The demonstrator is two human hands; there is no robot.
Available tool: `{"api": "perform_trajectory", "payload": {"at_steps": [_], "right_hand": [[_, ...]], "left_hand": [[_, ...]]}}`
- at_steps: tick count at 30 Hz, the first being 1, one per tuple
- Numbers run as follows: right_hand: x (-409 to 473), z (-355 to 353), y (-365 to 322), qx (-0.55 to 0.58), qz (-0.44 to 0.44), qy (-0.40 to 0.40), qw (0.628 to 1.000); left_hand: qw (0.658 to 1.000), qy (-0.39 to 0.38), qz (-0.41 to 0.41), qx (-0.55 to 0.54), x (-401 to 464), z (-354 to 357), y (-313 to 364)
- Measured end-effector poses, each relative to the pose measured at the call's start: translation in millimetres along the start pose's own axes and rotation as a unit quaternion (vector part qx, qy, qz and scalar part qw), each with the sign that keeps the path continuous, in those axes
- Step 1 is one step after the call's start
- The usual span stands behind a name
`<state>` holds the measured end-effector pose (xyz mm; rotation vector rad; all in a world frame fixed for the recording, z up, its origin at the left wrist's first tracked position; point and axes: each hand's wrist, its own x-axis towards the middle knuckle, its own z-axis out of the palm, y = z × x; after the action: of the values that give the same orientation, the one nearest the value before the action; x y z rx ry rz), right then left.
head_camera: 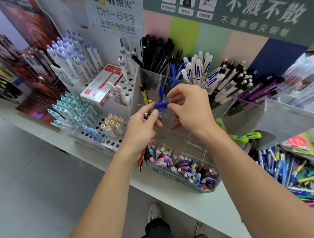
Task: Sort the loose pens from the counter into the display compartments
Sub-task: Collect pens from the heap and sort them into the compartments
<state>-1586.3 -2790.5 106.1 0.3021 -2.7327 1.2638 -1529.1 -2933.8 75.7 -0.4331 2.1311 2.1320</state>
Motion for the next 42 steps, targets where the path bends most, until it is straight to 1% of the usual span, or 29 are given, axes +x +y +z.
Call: {"api": "perform_trajectory", "payload": {"at_steps": [2, 4, 6, 8, 9, 10, 12, 15, 17, 20, 23, 26, 29, 31, 32, 34, 36, 37, 39, 40, 42], "right_hand": [[-3.2, -7.9, -1.5, 0.074, 0.024, 0.05, 0.996], [-15.6, -20.8, -1.9, 0.09, 0.024, 0.081, 0.992], [-37.4, -34.2, -2.2, 0.126, 0.024, 0.075, 0.989], [-61.3, -44.1, -2.0, 0.198, 0.058, 0.038, 0.978], [-70.0, -46.4, 0.0, 0.22, 0.087, 0.011, 0.971], [-76.5, -47.0, 3.6, 0.225, 0.115, -0.021, 0.967], [-81.5, -46.6, 12.0, 0.213, 0.142, -0.07, 0.964], [-82.6, -55.5, 15.2, 0.254, 0.157, -0.097, 0.949], [-84.9, -64.6, 13.1, 0.279, 0.148, -0.131, 0.94], [-87.5, -74.6, 13.0, 0.258, 0.117, -0.149, 0.947], [-88.5, -80.1, 18.8, 0.252, 0.12, -0.132, 0.951], [-89.3, -95.9, 28.2, 0.271, 0.116, -0.104, 0.95], [-91.8, -120.4, 36.0, 0.296, 0.1, -0.097, 0.945], [-93.5, -132.6, 37.9, 0.34, 0.095, -0.082, 0.932], [-94.3, -136.3, 37.6, 0.361, 0.094, -0.067, 0.925], [-95.6, -137.7, 37.1, 0.372, 0.083, -0.028, 0.924], [-96.7, -134.5, 34.0, 0.339, 0.067, -0.004, 0.938], [-96.4, -132.3, 32.3, 0.304, 0.057, -0.004, 0.951], [-94.5, -128.5, 28.8, 0.229, 0.035, -0.023, 0.972], [-93.4, -128.6, 28.1, 0.213, 0.03, -0.021, 0.976], [-90.0, -134.0, 31.4, 0.219, 0.033, 0.032, 0.975]], "left_hand": [[0.999, 0.013, -0.001, -0.039, -3.8, -1.1, 0.1], [0.994, 0.021, -0.021, -0.104, -8.6, -0.6, 0.4], [0.977, 0.004, -0.064, -0.205, -16.1, 3.5, 1.0], [0.953, -0.059, -0.098, -0.281, -25.4, 11.7, 0.7], [0.946, -0.091, -0.107, -0.291, -29.3, 16.4, 0.7], [0.945, -0.117, -0.111, -0.285, -33.1, 20.5, 0.6], [0.953, -0.151, -0.102, -0.242, -38.1, 25.4, 1.6], [0.967, -0.186, -0.08, -0.153, -43.6, 31.9, 8.1], [0.972, -0.2, -0.065, -0.107, -46.3, 34.0, 12.2], [0.969, -0.226, -0.051, -0.089, -49.4, 35.5, 17.3], [0.975, -0.206, -0.054, -0.068, -51.6, 40.1, 18.5], [0.985, -0.15, -0.053, -0.072, -51.0, 42.2, 15.4], [0.989, -0.097, -0.076, -0.077, -48.4, 39.1, 9.2], [0.988, -0.07, -0.091, -0.104, -45.6, 38.2, 5.1], [0.983, -0.059, -0.097, -0.142, -44.7, 38.5, 4.6], [0.961, -0.063, -0.111, -0.247, -45.0, 40.4, 6.6], [0.933, -0.086, -0.11, -0.332, -46.1, 43.7, 9.6], [0.924, -0.098, -0.102, -0.354, -46.6, 45.2, 10.6], [0.925, -0.117, -0.084, -0.352, -47.8, 48.1, 13.3], [0.927, -0.125, -0.076, -0.344, -47.8, 48.6, 14.2], [0.935, -0.128, -0.068, -0.322, -47.1, 45.7, 15.4]]}}
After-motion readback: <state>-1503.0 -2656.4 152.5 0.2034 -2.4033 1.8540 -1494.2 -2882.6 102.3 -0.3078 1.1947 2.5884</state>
